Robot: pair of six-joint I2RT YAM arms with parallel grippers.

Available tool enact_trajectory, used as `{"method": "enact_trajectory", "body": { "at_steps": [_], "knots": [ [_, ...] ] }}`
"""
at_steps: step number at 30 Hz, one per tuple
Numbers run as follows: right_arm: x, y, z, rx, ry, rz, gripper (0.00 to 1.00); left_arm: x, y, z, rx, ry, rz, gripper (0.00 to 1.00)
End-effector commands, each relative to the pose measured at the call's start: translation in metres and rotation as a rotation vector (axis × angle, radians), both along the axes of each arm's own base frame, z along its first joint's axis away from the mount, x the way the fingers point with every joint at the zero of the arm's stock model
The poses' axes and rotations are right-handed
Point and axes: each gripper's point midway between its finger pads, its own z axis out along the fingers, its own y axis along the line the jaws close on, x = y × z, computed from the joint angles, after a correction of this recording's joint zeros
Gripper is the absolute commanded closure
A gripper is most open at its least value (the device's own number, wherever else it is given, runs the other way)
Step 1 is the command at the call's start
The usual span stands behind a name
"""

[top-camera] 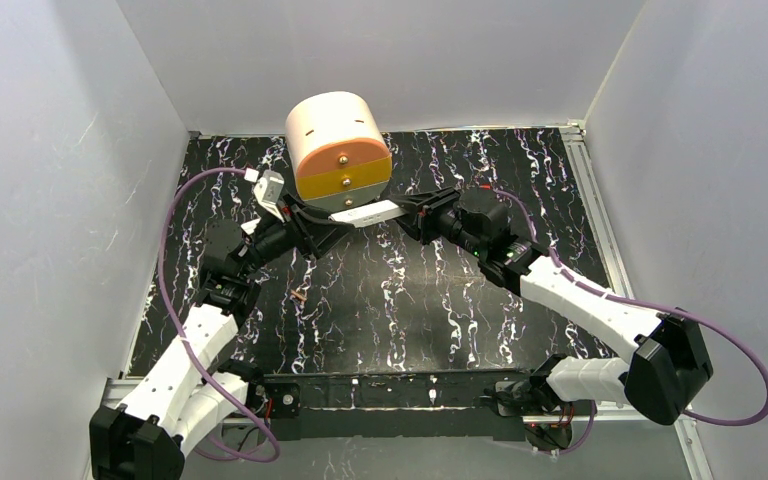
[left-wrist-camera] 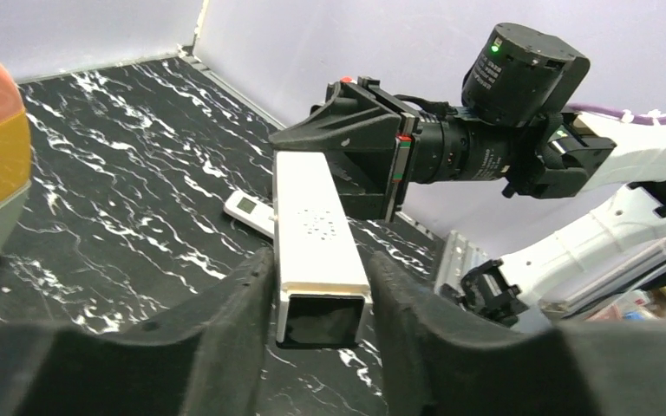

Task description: Load the batteries into the remote control

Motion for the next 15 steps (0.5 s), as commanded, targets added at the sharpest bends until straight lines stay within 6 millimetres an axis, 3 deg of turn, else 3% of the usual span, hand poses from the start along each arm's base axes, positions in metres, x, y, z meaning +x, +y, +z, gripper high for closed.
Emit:
{"method": "enact_trajectory", "body": {
  "at_steps": [1, 6, 9, 12, 15],
  "knots": [
    [-0.005, 0.001, 0.027, 0.083, -0.06, 0.015, 0.96, -0.005, -0.002, 0.006, -0.002, -0.048, -0.024, 0.65],
    [-0.01, -0.003, 0.02, 0.067, -0.064, 0.019, 0.95, -0.007, -0.005, 0.008, 0.004, -0.061, -0.048, 1.0],
    [-0.011, -0.006, 0.022, 0.052, -0.088, 0.018, 0.88, -0.008, -0.005, 0.009, 0.005, -0.077, -0.052, 1.0],
    [-0.013, -0.007, 0.025, 0.025, -0.125, 0.026, 0.64, -0.008, -0.005, 0.015, -0.003, -0.094, -0.055, 1.0],
    [-0.017, -0.01, 0.02, -0.03, -0.166, 0.044, 0.35, -0.008, -0.007, 0.023, -0.003, -0.118, -0.071, 1.0]
  ]
}}
